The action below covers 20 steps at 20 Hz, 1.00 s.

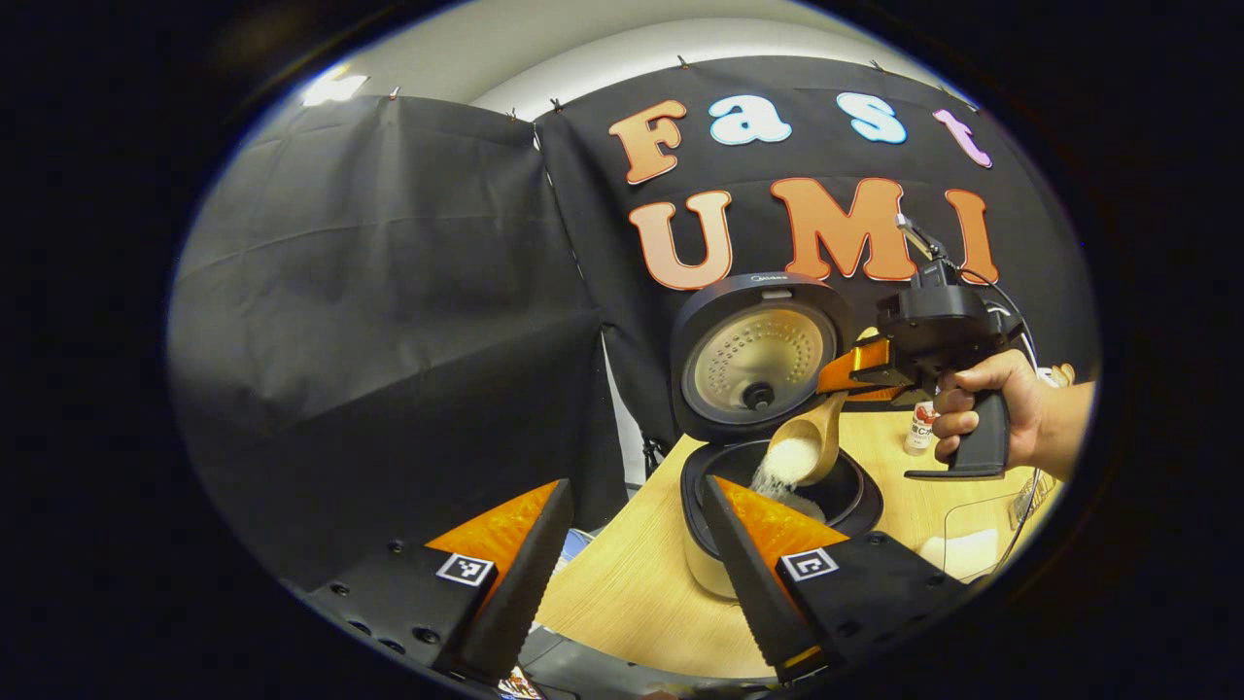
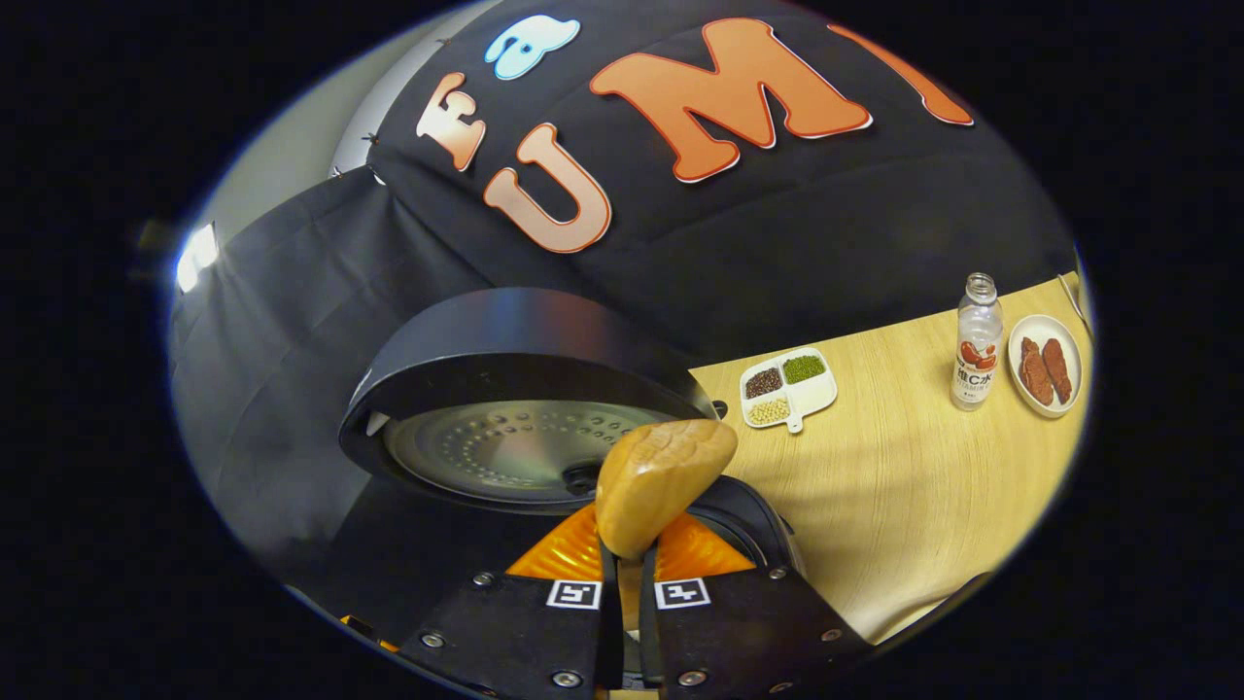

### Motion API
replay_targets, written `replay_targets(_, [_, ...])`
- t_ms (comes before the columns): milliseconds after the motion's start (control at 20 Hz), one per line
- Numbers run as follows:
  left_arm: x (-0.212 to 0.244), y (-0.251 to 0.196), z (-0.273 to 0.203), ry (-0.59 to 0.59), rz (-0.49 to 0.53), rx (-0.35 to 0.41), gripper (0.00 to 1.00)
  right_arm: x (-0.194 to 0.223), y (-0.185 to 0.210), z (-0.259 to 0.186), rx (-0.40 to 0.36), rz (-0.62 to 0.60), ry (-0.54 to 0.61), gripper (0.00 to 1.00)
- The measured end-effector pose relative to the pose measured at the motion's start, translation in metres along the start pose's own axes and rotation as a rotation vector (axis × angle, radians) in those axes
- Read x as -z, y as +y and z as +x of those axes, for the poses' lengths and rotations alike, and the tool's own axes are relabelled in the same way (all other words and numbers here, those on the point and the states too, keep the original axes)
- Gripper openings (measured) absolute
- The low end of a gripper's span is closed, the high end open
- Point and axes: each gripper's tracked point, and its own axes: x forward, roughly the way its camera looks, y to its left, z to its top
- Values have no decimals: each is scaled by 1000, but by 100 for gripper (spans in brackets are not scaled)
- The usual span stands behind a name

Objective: Close the left gripper, press the button to open the rice cooker; take a wooden spoon from the chopstick holder with the right hand, scoop a spoonful of rice and pour it into the rice cooker, then put the wooden spoon back into the chopstick holder.

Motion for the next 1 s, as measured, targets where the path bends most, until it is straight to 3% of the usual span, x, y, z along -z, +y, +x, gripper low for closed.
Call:
replay_targets(400, [-2, -6, -3, -4, 10, 10, 92, -4, 6, -4, 9, -129, -31, 6])
replay_targets(1000, [1, -6, -10, 1, 14, 4, 92, -2, 30, -14, -42, -330, -51, 6])
